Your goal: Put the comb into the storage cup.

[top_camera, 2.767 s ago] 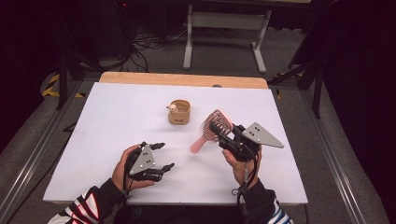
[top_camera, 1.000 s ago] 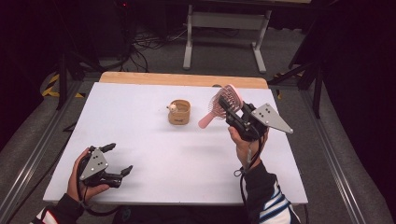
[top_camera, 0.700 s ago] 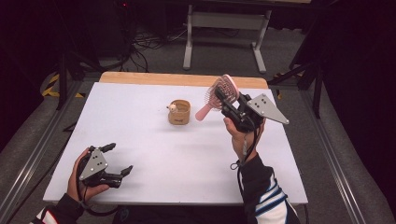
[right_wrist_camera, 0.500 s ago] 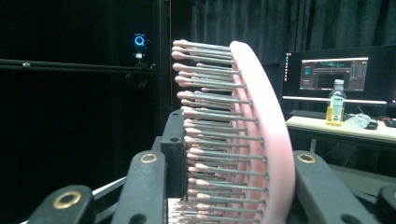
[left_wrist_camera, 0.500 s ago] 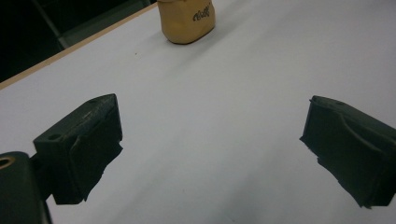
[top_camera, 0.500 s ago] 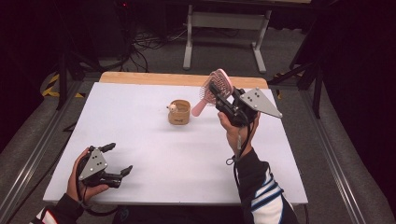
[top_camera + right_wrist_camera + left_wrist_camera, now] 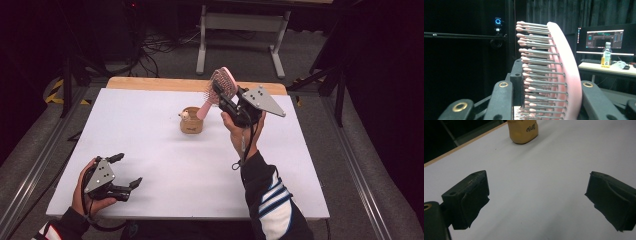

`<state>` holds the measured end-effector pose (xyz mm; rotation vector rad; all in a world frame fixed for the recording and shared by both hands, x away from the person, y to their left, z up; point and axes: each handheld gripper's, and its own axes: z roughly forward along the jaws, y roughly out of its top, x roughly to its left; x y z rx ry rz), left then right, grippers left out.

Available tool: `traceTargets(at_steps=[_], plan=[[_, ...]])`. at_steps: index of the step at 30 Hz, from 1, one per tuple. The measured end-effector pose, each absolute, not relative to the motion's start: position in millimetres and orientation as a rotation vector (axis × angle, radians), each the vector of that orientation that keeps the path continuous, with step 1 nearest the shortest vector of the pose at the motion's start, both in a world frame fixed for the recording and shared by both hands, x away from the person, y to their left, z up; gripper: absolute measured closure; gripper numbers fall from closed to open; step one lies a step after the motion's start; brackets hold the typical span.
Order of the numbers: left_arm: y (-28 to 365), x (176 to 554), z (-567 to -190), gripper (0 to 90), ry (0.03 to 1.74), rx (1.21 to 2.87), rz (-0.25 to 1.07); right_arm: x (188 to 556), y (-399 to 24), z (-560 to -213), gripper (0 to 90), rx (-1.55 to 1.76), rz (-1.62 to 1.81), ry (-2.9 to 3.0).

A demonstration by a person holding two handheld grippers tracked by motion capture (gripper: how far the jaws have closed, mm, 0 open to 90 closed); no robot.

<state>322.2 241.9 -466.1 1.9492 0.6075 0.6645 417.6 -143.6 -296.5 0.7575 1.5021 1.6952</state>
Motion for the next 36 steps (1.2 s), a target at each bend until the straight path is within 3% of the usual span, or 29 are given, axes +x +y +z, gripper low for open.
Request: traceTargets(at_steps=[17, 36], plan=[[242, 322, -466, 5.6, 0.602, 1.954, 0.661, 446, -120, -303, 63.9, 0.817, 1.621, 1.497], [242, 322, -466, 5.7, 0.592, 1.956, 0.657, 474, -108, -338, 63.9, 0.945, 1.565, 1.554]])
